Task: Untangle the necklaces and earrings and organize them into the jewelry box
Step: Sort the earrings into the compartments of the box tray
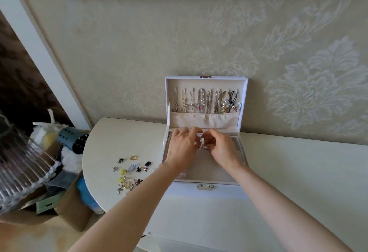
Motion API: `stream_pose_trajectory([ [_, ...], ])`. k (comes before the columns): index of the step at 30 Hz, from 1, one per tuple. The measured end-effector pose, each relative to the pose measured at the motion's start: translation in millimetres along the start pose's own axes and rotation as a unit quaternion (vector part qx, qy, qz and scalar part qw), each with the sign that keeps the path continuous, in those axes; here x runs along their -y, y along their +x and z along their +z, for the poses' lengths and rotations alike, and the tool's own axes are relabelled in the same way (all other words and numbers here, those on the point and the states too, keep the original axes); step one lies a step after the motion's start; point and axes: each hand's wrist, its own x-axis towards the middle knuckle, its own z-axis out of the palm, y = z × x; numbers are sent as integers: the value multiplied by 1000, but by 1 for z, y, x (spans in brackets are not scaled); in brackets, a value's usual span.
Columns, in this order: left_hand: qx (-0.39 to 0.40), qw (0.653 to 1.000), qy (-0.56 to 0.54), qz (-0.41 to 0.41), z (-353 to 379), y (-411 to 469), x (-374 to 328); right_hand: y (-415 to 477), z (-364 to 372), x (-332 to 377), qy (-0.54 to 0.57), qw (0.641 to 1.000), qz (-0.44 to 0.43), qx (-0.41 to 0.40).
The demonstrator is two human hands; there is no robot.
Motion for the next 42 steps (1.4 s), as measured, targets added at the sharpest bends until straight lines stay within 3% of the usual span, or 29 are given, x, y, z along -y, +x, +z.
stream_pose_trajectory([
  [5, -23, 1000, 4, -13, -2, -8, -3, 2, 1, 6, -16, 1000, 9, 15],
  [10, 15, 998, -48, -28, -4, -19, -1, -2, 2, 6, -1, 1000, 4, 14],
  [16, 25, 999, -19, -31, -5, -26, -3, -7, 4, 8, -16, 999, 6, -36],
  [22, 20, 999, 47, -2, -10, -27, -11, -13, 3, 8, -31, 998, -9, -45],
  [30, 50, 998, 36, -10, -18, -39, -18, -19, -10, 8, -20, 999, -1, -25],
  [34, 6, 1000, -8, 4, -30, -66, -30, -32, -36, -3, -145, 988, -28, -35],
  [37, -13, 999, -39, 15, -37, -92, -41, -49, -57, -16, -222, 975, 24, -2],
  [42, 30, 999, -15, 17, -47, -120, -55, -68, -76, -21, -256, 964, 76, 0],
])
